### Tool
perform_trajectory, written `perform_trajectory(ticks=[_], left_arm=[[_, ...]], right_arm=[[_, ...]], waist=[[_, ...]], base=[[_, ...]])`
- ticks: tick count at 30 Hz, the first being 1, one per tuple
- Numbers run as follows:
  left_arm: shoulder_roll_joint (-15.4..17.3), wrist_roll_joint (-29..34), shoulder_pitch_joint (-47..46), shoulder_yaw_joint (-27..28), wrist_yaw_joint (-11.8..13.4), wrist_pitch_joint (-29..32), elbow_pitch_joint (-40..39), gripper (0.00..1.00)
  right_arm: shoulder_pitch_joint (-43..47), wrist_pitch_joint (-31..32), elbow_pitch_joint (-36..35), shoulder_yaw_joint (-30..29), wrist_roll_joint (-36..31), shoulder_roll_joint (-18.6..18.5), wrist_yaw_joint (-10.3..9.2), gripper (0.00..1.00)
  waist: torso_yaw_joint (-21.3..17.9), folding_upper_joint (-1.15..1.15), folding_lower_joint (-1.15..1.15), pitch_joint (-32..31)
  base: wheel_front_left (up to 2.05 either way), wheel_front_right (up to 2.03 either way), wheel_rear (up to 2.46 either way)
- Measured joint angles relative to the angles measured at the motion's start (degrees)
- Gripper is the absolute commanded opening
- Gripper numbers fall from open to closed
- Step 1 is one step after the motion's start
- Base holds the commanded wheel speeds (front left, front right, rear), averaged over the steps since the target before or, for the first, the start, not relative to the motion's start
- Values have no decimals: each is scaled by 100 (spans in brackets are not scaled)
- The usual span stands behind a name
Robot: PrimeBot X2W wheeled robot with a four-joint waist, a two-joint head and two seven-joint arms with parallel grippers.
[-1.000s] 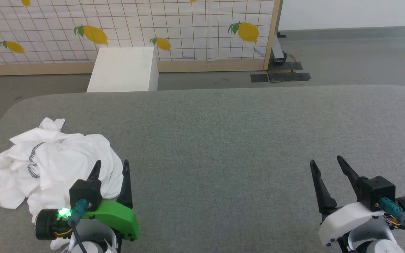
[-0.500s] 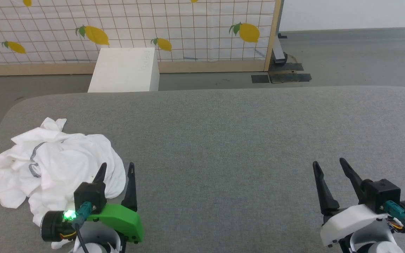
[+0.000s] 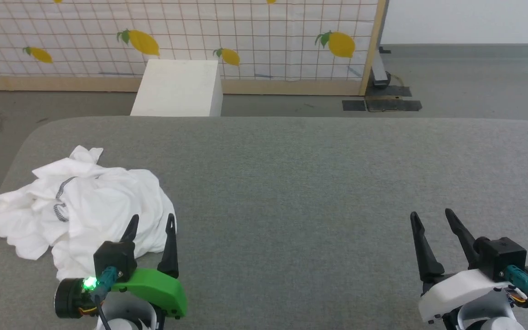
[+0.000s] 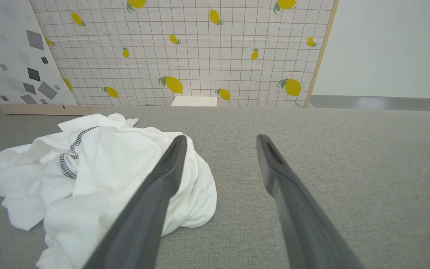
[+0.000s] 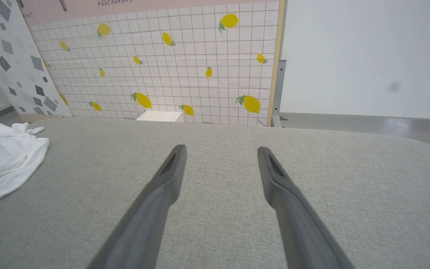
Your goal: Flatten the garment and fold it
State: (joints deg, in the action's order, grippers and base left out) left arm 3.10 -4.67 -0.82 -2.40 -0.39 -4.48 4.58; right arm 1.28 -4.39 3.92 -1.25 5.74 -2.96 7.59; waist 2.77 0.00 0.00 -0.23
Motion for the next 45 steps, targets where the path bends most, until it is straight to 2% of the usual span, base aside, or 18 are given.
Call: perform_trajectory(ticks=[27,45], left_arm=[[0,-42,16,37,36,-345,222,100],[0,-148,69,-9,63,-536,382,100]], right_arm=[[2,-333,285,64,291,1,1,100],[1,-538,517,113,410,2,0,100]], waist=[[1143,0,0,40],[1678,0,0,126]], base=[[0,0,0],[0,0,0]])
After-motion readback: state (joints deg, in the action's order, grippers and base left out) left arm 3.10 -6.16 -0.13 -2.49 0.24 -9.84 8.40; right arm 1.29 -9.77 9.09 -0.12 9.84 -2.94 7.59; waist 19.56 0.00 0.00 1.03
